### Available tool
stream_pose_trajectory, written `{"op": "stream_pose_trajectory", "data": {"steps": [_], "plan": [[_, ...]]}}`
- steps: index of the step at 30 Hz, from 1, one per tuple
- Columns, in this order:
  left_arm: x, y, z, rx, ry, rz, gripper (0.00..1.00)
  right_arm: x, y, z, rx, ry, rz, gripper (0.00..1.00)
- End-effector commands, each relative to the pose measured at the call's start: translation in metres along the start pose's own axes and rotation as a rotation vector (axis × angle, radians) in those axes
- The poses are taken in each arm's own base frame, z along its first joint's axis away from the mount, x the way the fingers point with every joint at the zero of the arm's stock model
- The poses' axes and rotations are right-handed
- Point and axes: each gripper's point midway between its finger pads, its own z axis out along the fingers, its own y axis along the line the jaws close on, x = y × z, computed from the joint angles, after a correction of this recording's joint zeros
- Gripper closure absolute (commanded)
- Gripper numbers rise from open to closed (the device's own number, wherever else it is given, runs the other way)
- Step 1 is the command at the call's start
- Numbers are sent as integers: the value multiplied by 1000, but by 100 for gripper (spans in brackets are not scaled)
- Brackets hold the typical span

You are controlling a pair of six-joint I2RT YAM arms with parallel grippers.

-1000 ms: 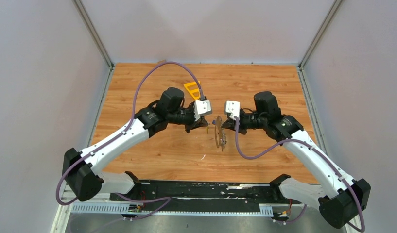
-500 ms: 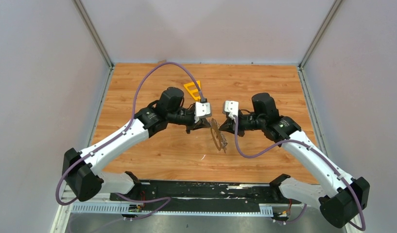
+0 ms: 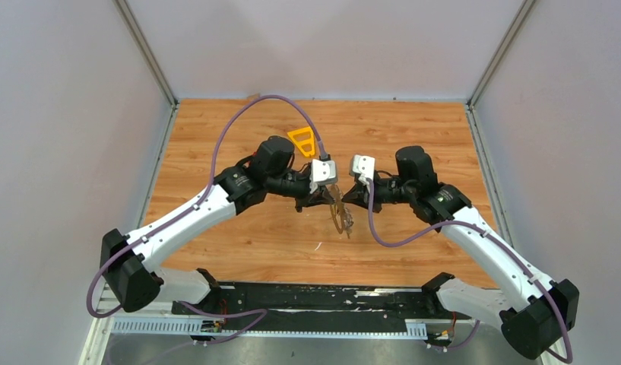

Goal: Put the keys on the keyring

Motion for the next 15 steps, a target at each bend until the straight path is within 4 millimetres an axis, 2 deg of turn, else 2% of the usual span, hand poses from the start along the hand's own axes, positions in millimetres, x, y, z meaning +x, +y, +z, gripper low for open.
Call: {"op": "stream_pose_trajectory", "data": {"steps": [1, 6, 15], "plan": [[-14, -6, 0, 23, -23, -97, 100, -13, -8, 1, 43, -49, -29, 100], [-16, -7, 3, 21, -31, -170, 100, -12, -10, 2, 55, -47, -34, 100], [-20, 4, 12, -5, -24, -253, 100, -12, -12, 0, 74, -47, -47, 100]]}}
